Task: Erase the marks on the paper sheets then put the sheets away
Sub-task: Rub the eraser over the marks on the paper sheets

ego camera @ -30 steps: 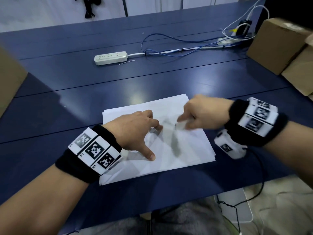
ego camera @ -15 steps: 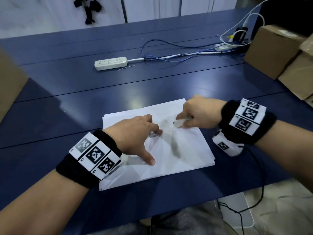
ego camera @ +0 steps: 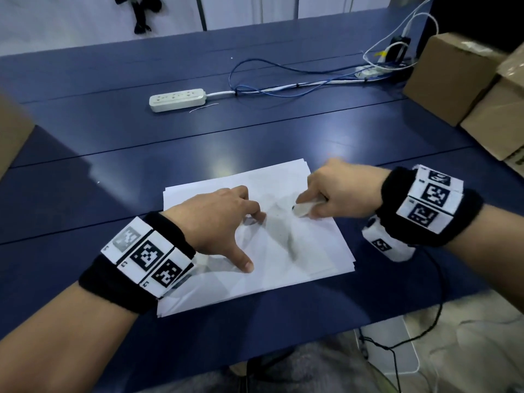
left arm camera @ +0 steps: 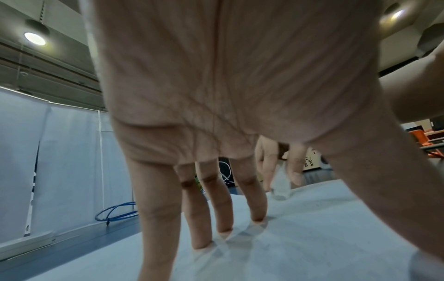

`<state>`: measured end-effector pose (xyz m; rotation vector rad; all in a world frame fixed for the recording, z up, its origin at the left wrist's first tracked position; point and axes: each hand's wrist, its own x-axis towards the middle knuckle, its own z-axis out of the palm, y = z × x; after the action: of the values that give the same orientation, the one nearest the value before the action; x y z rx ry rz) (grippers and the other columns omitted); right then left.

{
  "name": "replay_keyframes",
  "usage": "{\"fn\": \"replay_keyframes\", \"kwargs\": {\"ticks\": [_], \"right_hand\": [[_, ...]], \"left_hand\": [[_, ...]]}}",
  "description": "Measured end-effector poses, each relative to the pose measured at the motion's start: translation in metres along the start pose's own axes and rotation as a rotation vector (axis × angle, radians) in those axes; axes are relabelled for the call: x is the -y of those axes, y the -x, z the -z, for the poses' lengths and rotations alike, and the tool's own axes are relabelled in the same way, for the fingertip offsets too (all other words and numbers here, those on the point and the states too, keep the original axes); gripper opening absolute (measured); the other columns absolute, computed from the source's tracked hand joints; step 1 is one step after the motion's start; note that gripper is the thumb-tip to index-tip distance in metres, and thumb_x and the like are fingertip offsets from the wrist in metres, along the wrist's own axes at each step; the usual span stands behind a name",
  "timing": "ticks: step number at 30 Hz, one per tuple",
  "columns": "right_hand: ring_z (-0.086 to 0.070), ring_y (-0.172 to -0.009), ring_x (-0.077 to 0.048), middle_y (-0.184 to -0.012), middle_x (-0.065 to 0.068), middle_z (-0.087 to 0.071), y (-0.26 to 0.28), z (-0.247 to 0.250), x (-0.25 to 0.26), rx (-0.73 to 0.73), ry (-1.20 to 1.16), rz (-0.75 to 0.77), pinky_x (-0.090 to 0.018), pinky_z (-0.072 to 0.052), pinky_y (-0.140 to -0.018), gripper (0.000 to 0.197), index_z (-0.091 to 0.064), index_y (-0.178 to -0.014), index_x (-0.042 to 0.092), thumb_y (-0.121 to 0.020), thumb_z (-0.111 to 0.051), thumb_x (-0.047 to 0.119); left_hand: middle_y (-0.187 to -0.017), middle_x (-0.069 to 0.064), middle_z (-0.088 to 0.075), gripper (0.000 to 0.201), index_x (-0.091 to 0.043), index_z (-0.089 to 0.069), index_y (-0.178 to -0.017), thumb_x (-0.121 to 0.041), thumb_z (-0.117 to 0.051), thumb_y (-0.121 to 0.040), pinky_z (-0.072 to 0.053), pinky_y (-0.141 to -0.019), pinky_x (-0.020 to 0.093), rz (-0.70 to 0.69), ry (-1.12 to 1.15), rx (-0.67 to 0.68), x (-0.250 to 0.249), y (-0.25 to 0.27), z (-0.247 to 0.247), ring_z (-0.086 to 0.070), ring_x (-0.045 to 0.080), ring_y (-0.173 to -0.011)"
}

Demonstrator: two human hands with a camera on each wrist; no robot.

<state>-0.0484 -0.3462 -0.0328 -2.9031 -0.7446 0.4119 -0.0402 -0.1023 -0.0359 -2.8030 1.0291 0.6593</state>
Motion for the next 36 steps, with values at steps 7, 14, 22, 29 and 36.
{"fn": "replay_keyframes", "kwargs": {"ticks": [7,14,22,29,36], "right_hand": [[-0.050,-0.059,0.015,-0.051,0.024,-0.054,0.009,0.002,0.012,0.102,-0.107,0.035,-0.006,-0.033,-0.053,0.015,-0.073,-0.090,0.038,-0.076,-0.073,0.032],[-0.050,-0.064,0.005,-0.067,0.016,-0.055,0.017,0.001,0.009,0.129,-0.101,0.091,-0.019,-0.044,-0.063,0.033,-0.072,-0.108,0.037,-0.076,-0.070,0.031],[-0.058,-0.075,-0.005,-0.076,0.010,-0.068,-0.003,0.005,0.005,-0.049,-0.053,-0.040,-0.023,-0.051,-0.067,0.026,-0.075,-0.104,0.029,-0.079,-0.068,0.032],[-0.052,-0.064,0.014,-0.061,0.020,-0.051,0.029,-0.004,0.026,0.251,-0.141,0.168,-0.004,-0.033,-0.056,0.029,-0.073,-0.107,0.034,-0.078,-0.072,0.033],[-0.050,-0.068,-0.009,-0.065,0.011,-0.055,-0.005,0.003,0.008,-0.041,-0.029,-0.032,-0.027,-0.045,-0.058,0.027,-0.073,-0.108,0.031,-0.082,-0.064,0.030]], "left_hand": [[-0.108,-0.018,-0.036,0.088,-0.042,-0.046,-0.131,-0.071,-0.078,-0.053,-0.050,-0.083,0.034,-0.006,-0.002,0.004,-0.001,-0.001,0.000,-0.046,0.008,-0.105],[-0.109,-0.020,-0.036,0.092,-0.043,-0.043,-0.133,-0.075,-0.075,-0.053,-0.049,-0.087,0.033,-0.013,-0.014,0.011,0.000,0.000,0.001,-0.046,0.007,-0.107],[-0.106,-0.018,-0.036,0.088,-0.043,-0.045,-0.130,-0.072,-0.077,-0.053,-0.047,-0.082,0.029,-0.013,-0.017,0.019,-0.003,-0.001,0.002,-0.045,0.006,-0.101],[-0.105,-0.019,-0.035,0.090,-0.043,-0.045,-0.131,-0.073,-0.077,-0.053,-0.050,-0.084,0.033,-0.013,-0.020,0.015,0.000,-0.001,0.001,-0.047,0.007,-0.104],[-0.102,-0.018,-0.035,0.087,-0.043,-0.047,-0.128,-0.074,-0.076,-0.052,-0.051,-0.083,0.036,-0.012,-0.023,0.010,0.000,-0.002,0.001,-0.047,0.009,-0.101]]}}
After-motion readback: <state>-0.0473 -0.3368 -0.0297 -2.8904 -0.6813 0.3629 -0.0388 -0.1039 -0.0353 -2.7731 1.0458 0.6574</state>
